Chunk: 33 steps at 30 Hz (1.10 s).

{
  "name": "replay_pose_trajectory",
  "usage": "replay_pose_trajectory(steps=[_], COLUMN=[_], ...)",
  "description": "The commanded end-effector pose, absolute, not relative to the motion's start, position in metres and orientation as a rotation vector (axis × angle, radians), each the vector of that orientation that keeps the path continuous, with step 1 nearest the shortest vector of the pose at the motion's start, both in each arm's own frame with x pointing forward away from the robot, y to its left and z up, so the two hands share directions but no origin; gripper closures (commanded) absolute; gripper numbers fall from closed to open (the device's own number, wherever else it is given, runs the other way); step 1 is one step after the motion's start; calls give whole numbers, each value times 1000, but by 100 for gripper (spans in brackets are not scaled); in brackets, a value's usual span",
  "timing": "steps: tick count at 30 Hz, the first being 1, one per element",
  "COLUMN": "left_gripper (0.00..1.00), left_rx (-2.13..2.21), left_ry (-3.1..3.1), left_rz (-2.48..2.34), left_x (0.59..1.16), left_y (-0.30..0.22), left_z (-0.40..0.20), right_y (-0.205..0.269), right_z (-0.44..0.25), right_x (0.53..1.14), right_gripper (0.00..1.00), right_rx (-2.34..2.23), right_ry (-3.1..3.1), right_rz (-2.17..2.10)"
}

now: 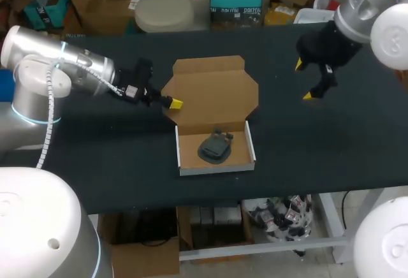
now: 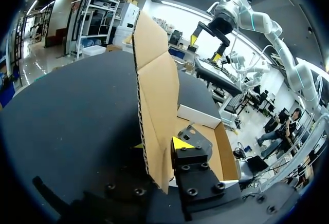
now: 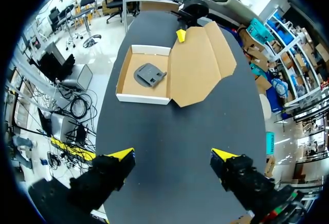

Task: Assemble the packaging by folding the flat box into shape, placing the metal phone stand inside, and closing the box properly

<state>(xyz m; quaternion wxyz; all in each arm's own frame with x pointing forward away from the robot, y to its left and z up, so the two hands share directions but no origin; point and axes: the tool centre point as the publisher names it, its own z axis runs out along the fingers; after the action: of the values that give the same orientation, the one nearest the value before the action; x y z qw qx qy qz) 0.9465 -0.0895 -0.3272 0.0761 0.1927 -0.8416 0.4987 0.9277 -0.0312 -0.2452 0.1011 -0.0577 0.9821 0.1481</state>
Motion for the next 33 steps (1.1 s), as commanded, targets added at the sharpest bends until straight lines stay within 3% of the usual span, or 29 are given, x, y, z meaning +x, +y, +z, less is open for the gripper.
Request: replay_pose_trajectory(steps=[1, 9, 11, 12, 33], left_gripper=[81, 84, 98, 100, 100], left_rx=[573, 557, 553, 551, 493], left_ry=[-2519, -2511, -2509, -2509, -2521], left_rz=[1506, 1523, 1526, 1527, 1540], left_x=[945, 944, 943, 943, 941], left_y=[-90, -95, -95, -96, -93], left_z=[-326, -324, -324, -324, -327], right_y=[-29, -27, -27, -27, -10], right_z=[-243, -242, -242, -242, -216], right_x=[927, 926, 926, 926, 927], right_gripper=[0, 0, 0, 0, 0], right_rx=[-171, -178, -179, -180, -273], right_ry=[2905, 2902, 2902, 2901, 2888], right_rz=[431, 432, 432, 432, 414])
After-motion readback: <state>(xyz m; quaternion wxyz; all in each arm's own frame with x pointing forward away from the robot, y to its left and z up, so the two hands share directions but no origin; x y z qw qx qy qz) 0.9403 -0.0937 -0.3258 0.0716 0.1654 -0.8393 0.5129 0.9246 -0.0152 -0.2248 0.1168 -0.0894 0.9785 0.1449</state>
